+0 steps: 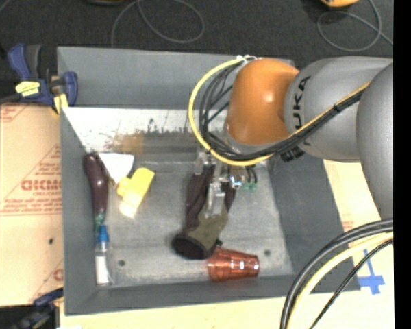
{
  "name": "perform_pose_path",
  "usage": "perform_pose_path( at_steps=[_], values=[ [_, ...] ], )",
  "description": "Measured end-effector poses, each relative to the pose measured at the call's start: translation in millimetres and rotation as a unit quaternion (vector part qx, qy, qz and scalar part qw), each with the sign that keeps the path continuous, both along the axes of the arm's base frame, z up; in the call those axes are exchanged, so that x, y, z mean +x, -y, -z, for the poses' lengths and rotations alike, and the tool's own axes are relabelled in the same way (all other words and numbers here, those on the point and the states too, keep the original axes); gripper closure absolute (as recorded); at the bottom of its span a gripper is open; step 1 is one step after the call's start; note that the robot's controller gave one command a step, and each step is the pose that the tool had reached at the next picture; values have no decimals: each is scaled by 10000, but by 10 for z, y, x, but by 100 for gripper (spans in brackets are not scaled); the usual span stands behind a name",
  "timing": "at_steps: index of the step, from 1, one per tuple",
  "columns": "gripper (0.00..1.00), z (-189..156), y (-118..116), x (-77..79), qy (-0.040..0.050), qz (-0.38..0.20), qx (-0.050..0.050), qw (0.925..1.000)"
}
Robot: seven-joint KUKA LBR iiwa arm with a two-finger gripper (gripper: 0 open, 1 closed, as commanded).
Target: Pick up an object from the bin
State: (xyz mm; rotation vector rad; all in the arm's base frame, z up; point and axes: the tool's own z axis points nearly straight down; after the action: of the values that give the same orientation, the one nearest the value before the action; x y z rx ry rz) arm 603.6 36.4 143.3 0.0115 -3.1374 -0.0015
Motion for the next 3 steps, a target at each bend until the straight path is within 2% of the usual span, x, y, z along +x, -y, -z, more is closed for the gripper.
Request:
perform_pose_path(
  at_steps=[1, 2, 3],
  values=[
    [0, -49, -1, 16, 38, 3, 4, 10000],
    [100, 703, 157, -57, 38, 143, 12, 9999],
    [100, 703, 157, -57, 38, 144, 13, 9999]
  ],
)
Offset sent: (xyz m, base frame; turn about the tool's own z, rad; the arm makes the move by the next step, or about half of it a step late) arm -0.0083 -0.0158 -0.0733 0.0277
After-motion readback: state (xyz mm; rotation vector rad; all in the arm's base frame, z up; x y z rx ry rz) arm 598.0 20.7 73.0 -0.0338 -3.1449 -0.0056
